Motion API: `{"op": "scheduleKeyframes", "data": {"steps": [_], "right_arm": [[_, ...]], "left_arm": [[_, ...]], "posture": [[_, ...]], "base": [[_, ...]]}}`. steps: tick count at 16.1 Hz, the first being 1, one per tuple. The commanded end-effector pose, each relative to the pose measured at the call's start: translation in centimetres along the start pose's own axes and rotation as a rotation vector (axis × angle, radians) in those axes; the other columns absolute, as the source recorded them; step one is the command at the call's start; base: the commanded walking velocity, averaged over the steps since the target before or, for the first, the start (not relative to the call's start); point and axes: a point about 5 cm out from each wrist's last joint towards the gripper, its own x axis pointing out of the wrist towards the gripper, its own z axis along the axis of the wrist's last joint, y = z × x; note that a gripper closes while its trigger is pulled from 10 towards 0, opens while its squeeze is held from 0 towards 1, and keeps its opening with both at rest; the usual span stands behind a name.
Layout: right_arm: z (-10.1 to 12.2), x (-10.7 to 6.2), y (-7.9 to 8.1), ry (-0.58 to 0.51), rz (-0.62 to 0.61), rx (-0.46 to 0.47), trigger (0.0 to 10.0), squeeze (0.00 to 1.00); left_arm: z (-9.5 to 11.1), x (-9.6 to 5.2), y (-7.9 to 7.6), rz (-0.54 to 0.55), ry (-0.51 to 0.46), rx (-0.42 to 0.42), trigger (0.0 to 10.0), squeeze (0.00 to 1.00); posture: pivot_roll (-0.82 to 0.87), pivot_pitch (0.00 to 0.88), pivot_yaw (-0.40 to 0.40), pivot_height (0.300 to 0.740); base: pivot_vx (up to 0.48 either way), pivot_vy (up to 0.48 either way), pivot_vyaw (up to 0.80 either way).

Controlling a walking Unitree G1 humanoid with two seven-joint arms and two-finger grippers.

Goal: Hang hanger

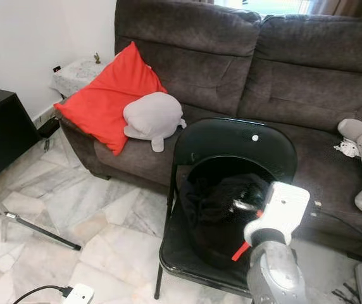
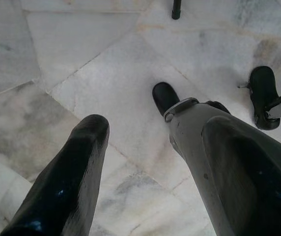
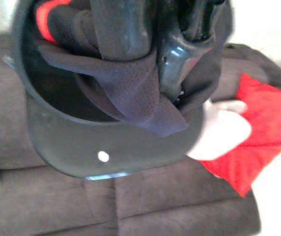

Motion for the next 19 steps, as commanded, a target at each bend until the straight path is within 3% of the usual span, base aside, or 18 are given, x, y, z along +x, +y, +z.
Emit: {"op": "scheduleKeyframes", "data": {"steps": [1, 4, 6, 8, 10, 12, 13, 14, 15, 16, 19], "right_arm": [[0.5, -0.3, 1.3, 0.003, 0.054, 0.041, 0.0, 0.00], [0.1, -0.5, 2.8, 0.056, 0.215, -0.009, 0.0, 0.00], [0.6, -1.1, 4.4, 0.065, 0.354, 0.025, 0.0, 0.00], [-0.2, -1.2, 3.9, 0.114, 0.304, 0.047, 0.0, 0.00], [0.4, -1.4, 4.1, 0.109, 0.302, 0.201, 0.0, 0.00], [-1.0, -1.6, 3.2, 0.176, 0.267, 0.105, 0.0, 0.00], [-2.0, -1.4, 2.3, 0.215, 0.218, 0.093, 0.8, 0.00], [-2.9, -1.2, 1.3, 0.243, 0.165, 0.081, 2.3, 0.00], [-3.5, -1.0, 0.6, 0.265, 0.120, 0.084, 10.0, 0.00], [-3.9, -0.8, -0.3, 0.282, 0.069, 0.076, 10.0, 0.00], [-2.8, -0.4, -0.5, 0.207, 0.074, 0.091, 10.0, 0.00]], "left_arm": [[-0.7, -0.1, 0.1, 0.001, 0.023, -0.002, 10.0, 0.00], [-0.7, -0.1, 0.0, 0.001, 0.021, -0.004, 10.0, 0.00], [-0.7, -0.1, 0.1, 0.004, 0.021, -0.006, 10.0, 0.00], [-0.7, -0.1, 0.0, 0.003, 0.022, -0.006, 10.0, 0.00], [-0.7, -0.1, 0.0, 0.002, 0.021, -0.007, 10.0, 0.00], [-0.7, -0.1, 0.0, 0.003, 0.022, -0.005, 10.0, 0.00], [-0.7, -0.1, 0.0, 0.002, 0.022, -0.005, 10.0, 0.00], [-0.7, -0.1, 0.0, 0.001, 0.021, -0.006, 10.0, 0.00], [-0.7, -0.1, 0.0, 0.002, 0.021, -0.006, 10.0, 0.00], [-0.7, -0.1, 0.0, 0.003, 0.021, -0.006, 10.0, 0.00], [-0.7, -0.1, 0.1, 0.006, 0.020, -0.006, 10.0, 0.00]], "posture": [[-0.13, 0.054, 0.022, 0.740], [-0.12, 0.051, 0.022, 0.740], [-0.13, 0.053, 0.019, 0.740], [-0.12, 0.052, 0.020, 0.740], [-0.12, 0.053, 0.019, 0.740], [-0.13, 0.053, 0.020, 0.740], [-0.13, 0.053, 0.020, 0.740], [-0.12, 0.051, 0.020, 0.740], [-0.12, 0.050, 0.018, 0.740], [-0.12, 0.048, 0.019, 0.740], [-0.12, 0.047, 0.021, 0.740]], "base": [[0.000, 0.000, 0.00], [0.000, 0.000, 0.00], [0.000, 0.000, 0.00], [0.000, 0.000, 0.00], [0.000, 0.000, 0.00], [0.000, 0.000, 0.00], [0.000, 0.000, 0.00], [0.000, 0.000, 0.00], [0.000, 0.000, 0.00], [0.000, 0.000, 0.00], [0.000, 0.000, 0.00]]}}
